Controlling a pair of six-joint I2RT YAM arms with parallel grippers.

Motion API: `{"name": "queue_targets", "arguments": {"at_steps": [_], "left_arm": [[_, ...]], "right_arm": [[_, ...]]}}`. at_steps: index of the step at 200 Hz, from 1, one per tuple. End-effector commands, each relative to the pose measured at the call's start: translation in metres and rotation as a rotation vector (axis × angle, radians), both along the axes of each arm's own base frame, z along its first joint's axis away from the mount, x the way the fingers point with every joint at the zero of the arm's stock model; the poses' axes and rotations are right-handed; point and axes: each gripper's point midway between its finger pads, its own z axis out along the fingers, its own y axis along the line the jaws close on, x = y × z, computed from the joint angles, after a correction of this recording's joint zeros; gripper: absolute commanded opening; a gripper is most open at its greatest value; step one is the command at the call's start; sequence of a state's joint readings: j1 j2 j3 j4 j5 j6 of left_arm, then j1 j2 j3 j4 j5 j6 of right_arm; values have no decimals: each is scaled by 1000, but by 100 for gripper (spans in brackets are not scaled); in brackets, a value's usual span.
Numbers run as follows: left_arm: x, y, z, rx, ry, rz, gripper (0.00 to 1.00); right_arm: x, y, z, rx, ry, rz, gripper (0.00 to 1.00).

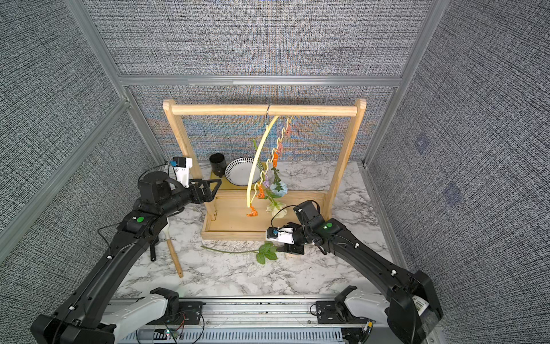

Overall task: Dry the flowers on a clothes hanger
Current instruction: Pick up the flower at the center of the board.

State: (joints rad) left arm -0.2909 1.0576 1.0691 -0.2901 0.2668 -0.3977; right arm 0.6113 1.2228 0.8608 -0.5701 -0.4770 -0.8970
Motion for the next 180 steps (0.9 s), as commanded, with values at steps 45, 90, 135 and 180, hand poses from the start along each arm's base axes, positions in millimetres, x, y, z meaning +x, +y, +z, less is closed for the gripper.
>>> {"name": "queue_targets", "arguments": {"at_steps": [45,90,135,180], "left_arm": [[-10,74,-37,81,146,372,100],[-18,103,-47,102,184,512,100],[-24,116,-52,86,191,581,100],[-25,118,-53,76,192,589,100]], "right_arm": [[8,6,-38,-174,-33,16,51],[15,13,-57,-219,-36,-7,49],[25,6,-74,-257,-85,-61,48],[29,10,-85,-259,-72,-82,48]]}}
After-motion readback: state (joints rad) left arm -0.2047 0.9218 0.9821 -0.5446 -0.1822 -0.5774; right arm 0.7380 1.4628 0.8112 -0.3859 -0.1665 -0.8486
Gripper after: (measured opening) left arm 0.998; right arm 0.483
